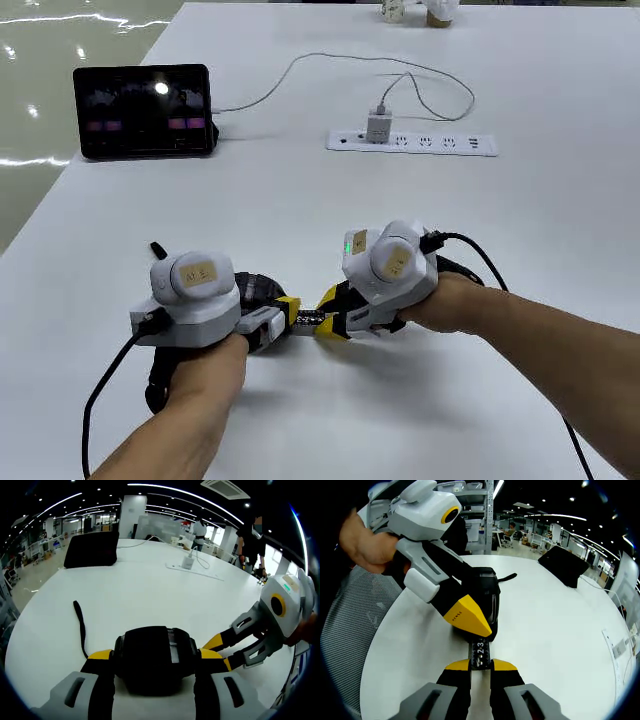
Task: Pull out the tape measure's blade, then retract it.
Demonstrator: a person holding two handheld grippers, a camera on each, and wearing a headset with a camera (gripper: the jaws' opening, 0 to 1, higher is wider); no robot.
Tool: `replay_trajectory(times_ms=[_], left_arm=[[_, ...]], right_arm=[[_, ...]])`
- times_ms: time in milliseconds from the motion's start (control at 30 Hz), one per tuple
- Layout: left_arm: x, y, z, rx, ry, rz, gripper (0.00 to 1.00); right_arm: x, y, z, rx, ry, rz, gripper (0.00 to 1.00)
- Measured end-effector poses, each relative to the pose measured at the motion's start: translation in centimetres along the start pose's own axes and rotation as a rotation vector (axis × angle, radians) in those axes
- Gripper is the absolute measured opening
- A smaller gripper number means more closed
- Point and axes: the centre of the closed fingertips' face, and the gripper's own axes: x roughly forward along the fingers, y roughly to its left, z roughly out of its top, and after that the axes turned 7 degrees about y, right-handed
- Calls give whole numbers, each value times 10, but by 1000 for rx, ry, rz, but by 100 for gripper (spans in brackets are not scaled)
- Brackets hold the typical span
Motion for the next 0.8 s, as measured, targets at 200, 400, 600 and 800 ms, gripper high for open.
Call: replay_trajectory(times_ms=[200, 400, 600, 800], left_arm=[[0, 0, 0, -1, 0, 1, 59], [0, 0, 0, -2, 0, 0, 59], [0, 0, 0, -2, -1, 1, 59], [0, 0, 0, -4, -3, 1, 59]], right_arm=[[5, -1, 6, -2, -7, -1, 11], [9, -1, 11, -8, -16, -6, 11], [11, 0, 14, -12, -26, -8, 11], [12, 0, 15, -12, -30, -11, 11]])
